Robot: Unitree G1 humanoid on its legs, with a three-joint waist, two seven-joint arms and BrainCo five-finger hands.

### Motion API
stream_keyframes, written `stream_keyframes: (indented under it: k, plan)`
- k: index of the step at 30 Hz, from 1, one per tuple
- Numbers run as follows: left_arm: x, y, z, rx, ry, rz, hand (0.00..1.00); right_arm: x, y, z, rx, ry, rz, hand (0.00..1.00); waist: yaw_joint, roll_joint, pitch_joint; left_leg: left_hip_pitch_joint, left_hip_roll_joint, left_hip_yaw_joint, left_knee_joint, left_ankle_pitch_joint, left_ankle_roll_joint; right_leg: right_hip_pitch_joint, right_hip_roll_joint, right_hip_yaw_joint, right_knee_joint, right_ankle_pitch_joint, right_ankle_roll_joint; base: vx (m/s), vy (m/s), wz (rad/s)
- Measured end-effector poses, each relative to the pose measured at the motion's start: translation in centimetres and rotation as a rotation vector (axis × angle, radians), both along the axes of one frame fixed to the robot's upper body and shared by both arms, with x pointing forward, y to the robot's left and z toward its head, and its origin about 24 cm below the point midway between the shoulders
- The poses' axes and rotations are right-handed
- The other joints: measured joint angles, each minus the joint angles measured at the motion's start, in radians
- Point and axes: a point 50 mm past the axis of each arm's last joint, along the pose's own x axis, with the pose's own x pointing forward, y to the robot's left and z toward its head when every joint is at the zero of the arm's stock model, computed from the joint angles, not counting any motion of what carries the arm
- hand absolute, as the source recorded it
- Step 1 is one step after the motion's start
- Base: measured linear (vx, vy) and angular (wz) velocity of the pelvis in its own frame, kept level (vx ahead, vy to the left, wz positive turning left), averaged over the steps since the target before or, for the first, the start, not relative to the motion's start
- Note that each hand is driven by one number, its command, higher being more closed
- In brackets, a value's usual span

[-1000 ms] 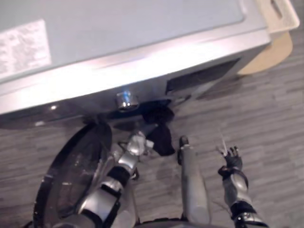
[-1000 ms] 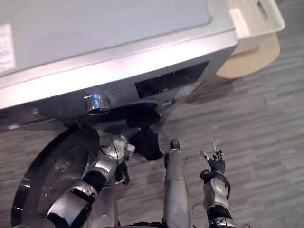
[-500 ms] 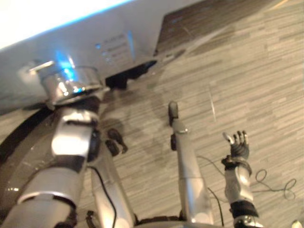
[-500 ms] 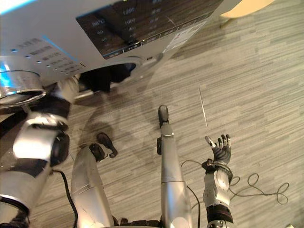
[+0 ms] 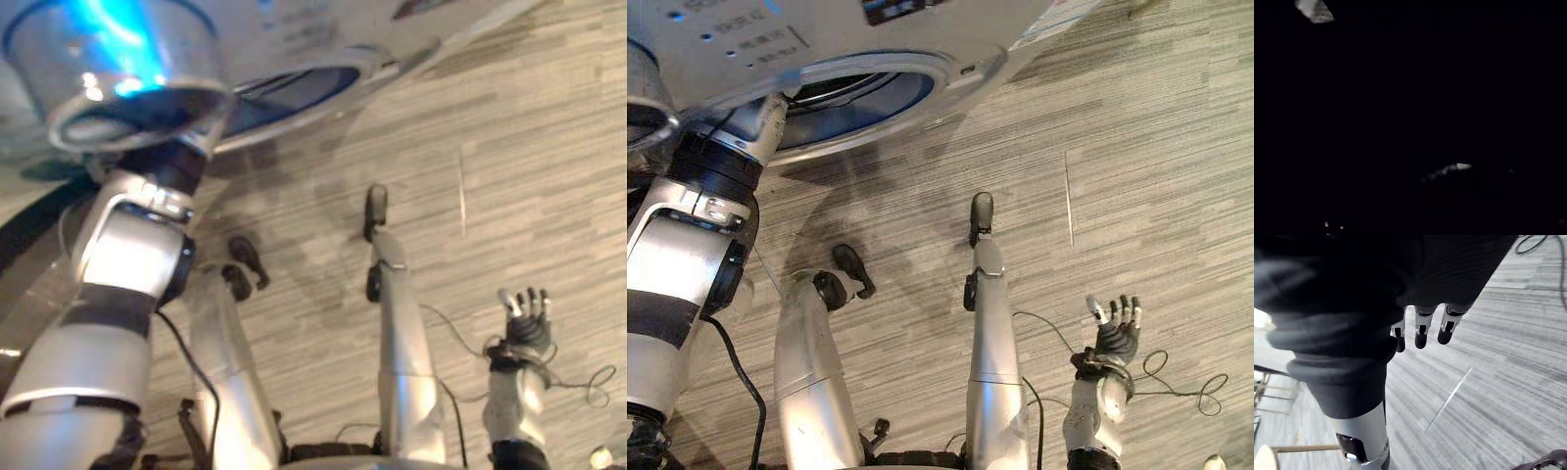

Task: Pick up the laundry basket with both hands and put the clothes into the washing machine.

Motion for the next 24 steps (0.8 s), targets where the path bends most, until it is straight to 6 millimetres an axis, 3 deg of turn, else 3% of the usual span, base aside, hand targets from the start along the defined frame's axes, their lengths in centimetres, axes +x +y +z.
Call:
stream_keyframes:
  k: [3,6,11,16,21,24]
  plan:
    - [-0.8,-1.3,0.2,0.158,-0.083,0.091,0.0,0.1,0.0,0.5,-0.016,-0.028,0.006,0.0,0.009,0.0,0.0,-0.018,-0.011,-0.012,0.018,0.0,0.001,-0.02,-0.003,-0.004,0.03,0.003,0.006,0.03,0.058,0.03]
    - [-0.4,-1.2,0.1,0.213,-0.052,0.136,0.0,0.1,0.3,-0.2,0.002,-0.009,0.011,0.0,0.004,0.0,0.0,-0.021,-0.013,-0.022,0.018,0.0,0.001,-0.021,-0.005,-0.013,0.04,0.001,0.004,0.0,0.021,0.04]
    - [0.2,0.1,0.3,0.2,0.018,0.178,0.0,-0.1,1.1,-1.8,0.041,0.047,0.043,0.0,-0.013,0.0,0.0,-0.021,-0.013,-0.032,0.015,0.0,0.001,-0.021,-0.011,-0.019,0.052,-0.015,-0.005,-0.02,0.002,0.05]
    - [0.9,-0.4,0.1,0.242,0.078,0.202,0.0,0.4,2.4,-2.3,0.049,0.068,0.103,0.0,-0.011,-0.001,-0.001,-0.021,-0.012,-0.037,0.012,0.006,0.002,-0.015,-0.016,-0.026,0.054,-0.011,0.0,0.0,0.008,0.03]
    - [2.3,-0.6,-0.8,0.234,0.199,0.172,0.0,0.1,2.4,-3.0,0.081,0.088,0.097,0.0,-0.016,-0.002,-0.001,-0.017,-0.015,-0.061,0.011,0.008,0.001,0.009,-0.015,-0.048,0.048,-0.012,-0.001,-0.01,0.026,0.07]
    - [3.3,0.7,-1.6,0.153,0.296,0.14,0.0,0.1,3.1,-3.7,0.092,0.116,0.135,0.0,-0.034,-0.003,-0.002,-0.002,-0.018,-0.062,-0.007,0.017,0.005,0.034,-0.016,-0.053,0.025,-0.011,-0.001,-0.02,0.013,0.06]
